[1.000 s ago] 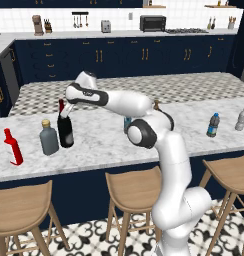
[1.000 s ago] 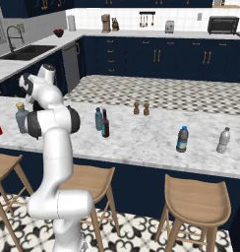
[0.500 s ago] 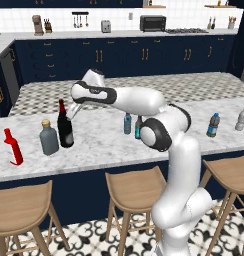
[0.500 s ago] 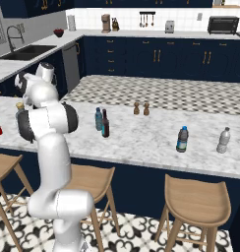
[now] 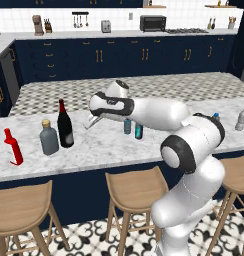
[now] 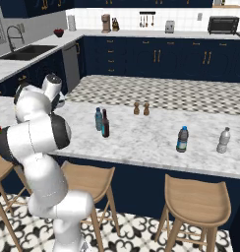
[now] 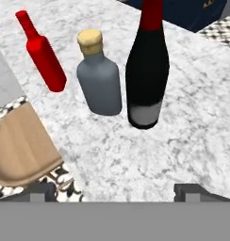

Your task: Move the plastic bottles in the middle to the plastics group, and the glass bottles in the middle to the glass group.

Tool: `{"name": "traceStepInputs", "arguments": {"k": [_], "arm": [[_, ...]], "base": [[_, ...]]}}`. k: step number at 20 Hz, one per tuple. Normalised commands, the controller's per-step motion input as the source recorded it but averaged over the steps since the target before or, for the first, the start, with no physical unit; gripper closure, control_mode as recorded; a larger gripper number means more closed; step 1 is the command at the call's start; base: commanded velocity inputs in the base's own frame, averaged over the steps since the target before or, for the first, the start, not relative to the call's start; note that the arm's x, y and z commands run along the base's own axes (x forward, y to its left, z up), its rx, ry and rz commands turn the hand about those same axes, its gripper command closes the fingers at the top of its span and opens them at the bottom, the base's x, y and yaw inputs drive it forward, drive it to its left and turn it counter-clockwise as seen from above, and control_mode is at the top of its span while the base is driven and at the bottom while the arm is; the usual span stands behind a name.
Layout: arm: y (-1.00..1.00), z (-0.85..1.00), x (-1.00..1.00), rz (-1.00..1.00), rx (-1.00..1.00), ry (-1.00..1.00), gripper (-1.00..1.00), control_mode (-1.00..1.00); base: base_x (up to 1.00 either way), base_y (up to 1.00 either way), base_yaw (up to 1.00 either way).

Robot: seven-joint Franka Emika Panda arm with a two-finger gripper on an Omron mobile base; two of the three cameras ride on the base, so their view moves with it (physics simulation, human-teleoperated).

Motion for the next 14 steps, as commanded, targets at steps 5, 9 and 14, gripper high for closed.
{"name": "traceStepInputs", "arguments": {"k": [5, 9, 14], "arm": [[-0.69, 0.00, -0.58, -0.21, 0.01, 0.00, -1.00, -1.00], [-0.60, 0.09, -0.45, -0.16, 0.00, 0.00, -1.00, -1.00], [-0.75, 0.33, -0.28, -0.14, -0.01, 0.00, -1.00, -1.00]], "base": [[0.00, 0.00, 0.00], [0.00, 0.00, 0.00], [0.00, 0.00, 0.00]]}}
